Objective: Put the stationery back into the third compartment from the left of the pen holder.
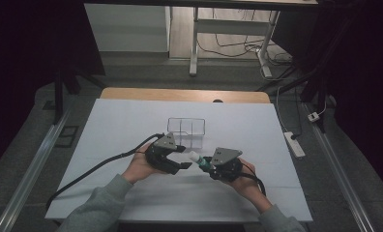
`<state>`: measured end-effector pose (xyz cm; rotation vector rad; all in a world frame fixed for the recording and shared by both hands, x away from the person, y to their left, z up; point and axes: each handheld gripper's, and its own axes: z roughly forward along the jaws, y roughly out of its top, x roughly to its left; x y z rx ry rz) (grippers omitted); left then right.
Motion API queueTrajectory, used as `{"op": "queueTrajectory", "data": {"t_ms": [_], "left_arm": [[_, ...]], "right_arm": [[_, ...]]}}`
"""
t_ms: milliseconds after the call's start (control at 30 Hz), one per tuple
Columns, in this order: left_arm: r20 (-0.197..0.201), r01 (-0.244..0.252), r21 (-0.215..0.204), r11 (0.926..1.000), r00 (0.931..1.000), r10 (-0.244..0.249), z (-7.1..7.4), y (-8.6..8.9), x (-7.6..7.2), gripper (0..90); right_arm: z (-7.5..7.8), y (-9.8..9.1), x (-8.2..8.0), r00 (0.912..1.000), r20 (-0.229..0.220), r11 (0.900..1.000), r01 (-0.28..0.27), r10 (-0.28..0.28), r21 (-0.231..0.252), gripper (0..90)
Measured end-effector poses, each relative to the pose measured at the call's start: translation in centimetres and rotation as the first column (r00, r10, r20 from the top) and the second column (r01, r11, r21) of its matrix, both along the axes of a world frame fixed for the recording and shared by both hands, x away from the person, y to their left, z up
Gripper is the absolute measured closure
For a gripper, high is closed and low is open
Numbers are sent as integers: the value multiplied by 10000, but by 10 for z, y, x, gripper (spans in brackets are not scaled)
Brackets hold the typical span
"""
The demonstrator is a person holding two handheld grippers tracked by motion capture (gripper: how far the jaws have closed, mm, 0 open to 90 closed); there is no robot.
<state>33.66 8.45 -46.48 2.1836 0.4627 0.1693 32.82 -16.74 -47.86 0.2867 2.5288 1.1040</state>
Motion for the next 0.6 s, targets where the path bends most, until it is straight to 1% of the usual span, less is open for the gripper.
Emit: {"op": "queueTrajectory", "data": {"t_ms": [67,200,300,367,400,533,600], "left_arm": [[20,-21,-81,10000,10000,21,-1,0,0,336],[102,-58,-210,9998,9999,60,-2,0,0,336],[-43,-59,-517,9986,10000,57,-2,0,0,332],[0,-149,-673,9976,9999,149,-2,-1,0,331],[-47,-168,-805,9966,9999,164,-2,-2,0,332],[-304,-216,-1342,9907,9994,176,-2,-2,2,363],[-439,-265,-1583,9870,9988,197,-3,-3,3,391]], "right_arm": [[0,-1,0,10000,-72,9996,52,-50,272,655],[0,-1,0,9996,-233,9982,163,-149,583,654],[-2,0,1,9992,-363,9971,191,-165,737,654],[-3,1,1,9988,-436,9954,241,-202,930,654],[-3,1,1,9988,-443,9949,265,-222,978,654],[-4,4,0,9988,-379,9914,371,-326,1255,655],[-5,6,0,9985,-420,9879,421,-362,1490,654]]}}
